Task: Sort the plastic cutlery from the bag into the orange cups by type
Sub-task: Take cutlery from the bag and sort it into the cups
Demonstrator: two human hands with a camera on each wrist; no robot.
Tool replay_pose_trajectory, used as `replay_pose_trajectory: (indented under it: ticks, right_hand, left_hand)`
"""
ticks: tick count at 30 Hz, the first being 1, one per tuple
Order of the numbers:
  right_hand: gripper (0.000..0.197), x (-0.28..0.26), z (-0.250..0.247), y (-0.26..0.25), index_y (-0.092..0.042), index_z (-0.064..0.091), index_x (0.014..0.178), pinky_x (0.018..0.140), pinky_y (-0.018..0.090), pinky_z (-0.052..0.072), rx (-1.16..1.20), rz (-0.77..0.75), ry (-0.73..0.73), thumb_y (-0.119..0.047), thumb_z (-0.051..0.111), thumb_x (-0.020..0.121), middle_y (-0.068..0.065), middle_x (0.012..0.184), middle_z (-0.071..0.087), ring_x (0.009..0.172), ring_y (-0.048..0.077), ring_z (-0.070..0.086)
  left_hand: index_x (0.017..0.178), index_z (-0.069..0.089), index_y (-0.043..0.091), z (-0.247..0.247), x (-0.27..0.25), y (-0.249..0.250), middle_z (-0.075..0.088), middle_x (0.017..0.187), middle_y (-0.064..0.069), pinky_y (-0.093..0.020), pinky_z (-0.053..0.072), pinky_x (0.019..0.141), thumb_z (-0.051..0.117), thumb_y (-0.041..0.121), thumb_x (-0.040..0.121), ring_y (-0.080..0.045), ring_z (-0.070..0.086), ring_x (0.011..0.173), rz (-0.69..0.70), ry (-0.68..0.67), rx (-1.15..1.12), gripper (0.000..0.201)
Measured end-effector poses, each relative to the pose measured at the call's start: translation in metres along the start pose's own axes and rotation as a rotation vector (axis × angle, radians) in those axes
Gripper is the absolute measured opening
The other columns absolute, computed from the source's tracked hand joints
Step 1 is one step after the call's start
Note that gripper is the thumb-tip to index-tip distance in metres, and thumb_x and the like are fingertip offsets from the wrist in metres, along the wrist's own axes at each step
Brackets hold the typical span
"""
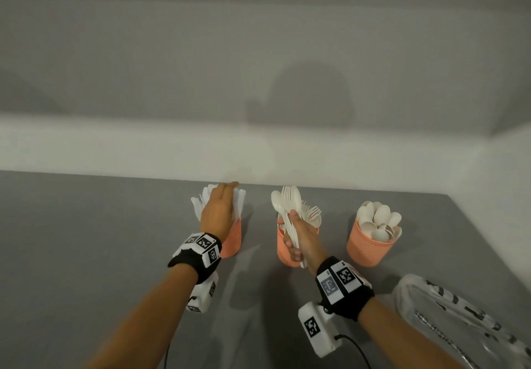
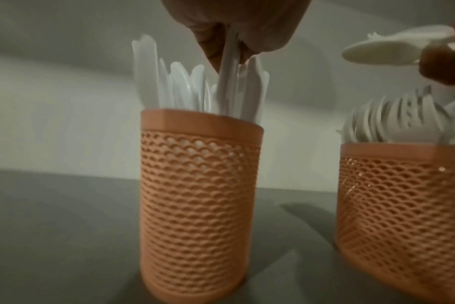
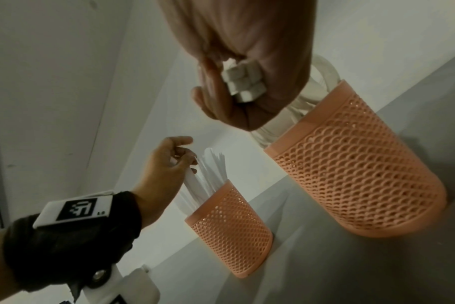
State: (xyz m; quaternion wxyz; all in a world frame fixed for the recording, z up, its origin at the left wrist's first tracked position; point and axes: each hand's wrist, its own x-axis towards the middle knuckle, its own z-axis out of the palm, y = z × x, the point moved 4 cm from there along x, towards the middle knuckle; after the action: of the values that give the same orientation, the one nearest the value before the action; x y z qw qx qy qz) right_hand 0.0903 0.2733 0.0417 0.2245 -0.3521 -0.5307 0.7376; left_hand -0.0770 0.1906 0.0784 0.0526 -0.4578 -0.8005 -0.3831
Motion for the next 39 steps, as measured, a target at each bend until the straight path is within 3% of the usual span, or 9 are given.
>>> replay_pose_trajectory:
  ticks: [3,6,9,11,14,20,30,34,39]
  right_hand:
    - [0.038,0.0,0.0,0.0,-0.014,0.056,0.089,0.03,0.008,0.021,0.018,-0.003,-0.008,-0.041,0.031,0.099,-0.003,0.039,0.043,0.022,0.004,0.027]
    - [0.039,-0.001,0.0,-0.001,-0.014,0.056,0.09,0.03,0.008,0.02,0.008,-0.003,-0.012,-0.043,0.03,0.099,-0.002,0.039,0.043,0.023,0.004,0.026]
    - [0.043,0.0,-0.002,0.002,-0.013,0.056,0.091,0.029,0.008,0.02,0.052,0.016,-0.029,-0.044,0.028,0.099,-0.001,0.04,0.043,0.023,0.004,0.026]
    - [0.045,0.001,-0.001,0.003,-0.012,0.056,0.094,0.029,0.008,0.021,0.113,0.03,-0.065,-0.045,0.025,0.099,0.0,0.041,0.043,0.023,0.005,0.027]
    - [0.046,0.002,-0.002,0.003,-0.011,0.057,0.095,0.029,0.008,0.019,0.128,0.023,-0.07,-0.043,0.024,0.099,0.0,0.041,0.045,0.022,0.005,0.026]
    - [0.052,0.002,-0.009,0.001,-0.013,0.059,0.086,0.028,0.011,0.017,0.005,-0.063,-0.068,-0.049,0.024,0.098,0.0,0.043,0.048,0.023,0.005,0.027]
    - [0.05,-0.016,-0.032,-0.002,-0.014,0.054,0.077,0.036,0.017,0.027,-0.114,-0.143,0.036,-0.047,0.023,0.099,-0.005,0.044,0.047,0.031,0.008,0.036]
    - [0.045,-0.022,-0.038,-0.014,-0.017,0.053,0.077,0.035,0.017,0.031,-0.135,-0.163,0.05,-0.04,0.023,0.101,-0.004,0.047,0.048,0.032,0.008,0.039]
    - [0.034,-0.026,-0.049,-0.022,-0.015,0.051,0.081,0.033,0.018,0.033,-0.153,-0.148,0.078,-0.026,0.027,0.103,-0.003,0.049,0.049,0.032,0.005,0.042]
  left_hand:
    - [0.12,0.056,-0.008,0.008,-0.003,-0.008,0.063,0.115,-0.024,-0.044,0.046,0.095,0.037,0.011,0.087,-0.038,0.062,0.107,0.13,-0.111,0.241,0.042]
    - [0.131,0.047,-0.002,0.01,-0.008,-0.016,0.052,0.134,-0.019,-0.042,0.015,0.114,0.012,0.041,0.095,-0.033,0.047,0.128,0.106,-0.151,0.419,0.067]
    - [0.142,0.032,0.002,0.0,-0.005,-0.008,0.034,0.149,-0.015,-0.039,-0.003,0.114,0.0,0.057,0.092,-0.03,0.027,0.14,0.074,-0.109,0.405,0.081]
    - [0.144,0.028,0.005,-0.007,-0.002,0.013,0.028,0.151,-0.015,-0.035,0.004,0.116,0.013,0.056,0.092,-0.029,0.023,0.142,0.102,-0.043,0.254,0.074]
    - [0.134,0.045,0.008,-0.01,0.001,0.045,0.045,0.139,-0.013,-0.03,0.028,0.111,0.042,0.036,0.094,-0.026,0.038,0.131,0.047,-0.006,-0.051,0.049]
    - [0.116,0.062,0.012,0.015,0.0,0.084,0.054,0.114,-0.011,-0.031,0.044,0.093,0.064,0.033,0.084,-0.024,0.054,0.105,-0.079,-0.177,-0.249,0.037]
    - [0.1,0.063,0.002,0.035,-0.011,0.114,0.045,0.122,-0.014,-0.01,0.027,0.089,0.064,0.013,0.083,-0.023,0.045,0.116,-0.119,-0.084,-0.293,0.02]
    - [0.09,0.061,0.006,0.035,-0.009,0.122,0.045,0.112,-0.009,-0.023,0.036,0.096,0.064,0.011,0.083,-0.022,0.046,0.109,-0.161,-0.023,-0.448,0.009]
    - [0.089,0.052,0.012,0.024,0.002,0.128,0.053,0.096,-0.003,-0.027,0.044,0.083,0.055,0.008,0.09,-0.017,0.052,0.088,-0.275,0.113,-0.78,0.005]
